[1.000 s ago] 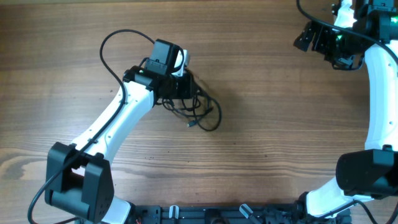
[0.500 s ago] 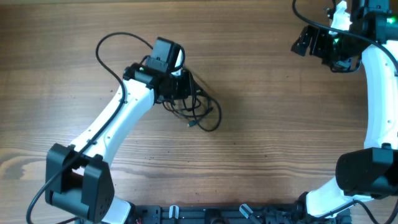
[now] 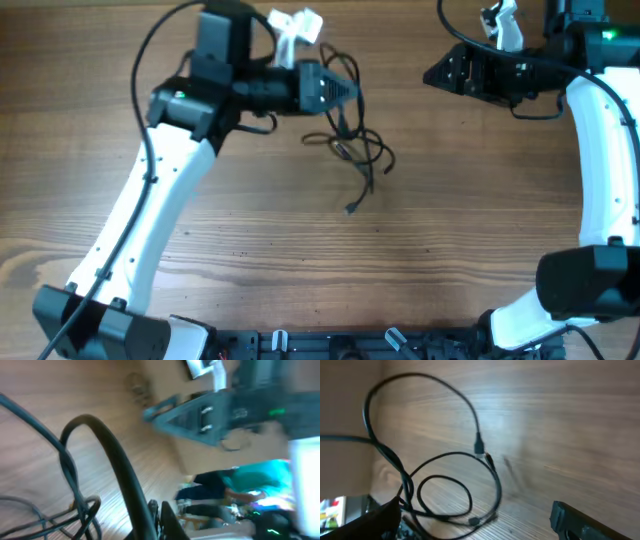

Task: Untangle cables

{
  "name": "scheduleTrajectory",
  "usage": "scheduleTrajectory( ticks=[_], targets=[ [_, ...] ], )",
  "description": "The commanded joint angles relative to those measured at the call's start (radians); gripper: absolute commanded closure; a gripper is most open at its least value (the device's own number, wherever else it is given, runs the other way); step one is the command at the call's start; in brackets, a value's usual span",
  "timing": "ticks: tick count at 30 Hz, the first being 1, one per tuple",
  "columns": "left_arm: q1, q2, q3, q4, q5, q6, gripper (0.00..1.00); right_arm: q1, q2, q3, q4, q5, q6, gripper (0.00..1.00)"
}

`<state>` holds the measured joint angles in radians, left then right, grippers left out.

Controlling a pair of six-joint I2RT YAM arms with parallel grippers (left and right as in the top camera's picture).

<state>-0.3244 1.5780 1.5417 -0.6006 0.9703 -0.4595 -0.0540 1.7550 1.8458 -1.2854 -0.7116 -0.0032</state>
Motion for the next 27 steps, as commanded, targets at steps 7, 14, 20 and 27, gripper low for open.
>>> scheduleTrajectory(
  ticks=[7, 14, 20, 27],
  targets=[
    [0.047, -0.030, 0.024, 0.230, 0.221, -0.220, 0.96, 0.063, -0.053, -0.006, 0.018, -0.188, -0.078, 0.03],
    [0.047, -0.030, 0.024, 0.396, 0.207, -0.468, 0.96, 0.180, -0.053, -0.006, 0.134, -0.090, 0.009, 0.32],
    [0.047, -0.030, 0.024, 0.494, 0.207, -0.581, 0.96, 0.231, -0.051, -0.006, 0.171, -0.020, 0.059, 0.51],
    [0.048, -0.030, 0.024, 0.557, 0.180, -0.595, 0.96, 0.238, -0.050, -0.007, 0.123, -0.037, 0.037, 0.55]
  ],
)
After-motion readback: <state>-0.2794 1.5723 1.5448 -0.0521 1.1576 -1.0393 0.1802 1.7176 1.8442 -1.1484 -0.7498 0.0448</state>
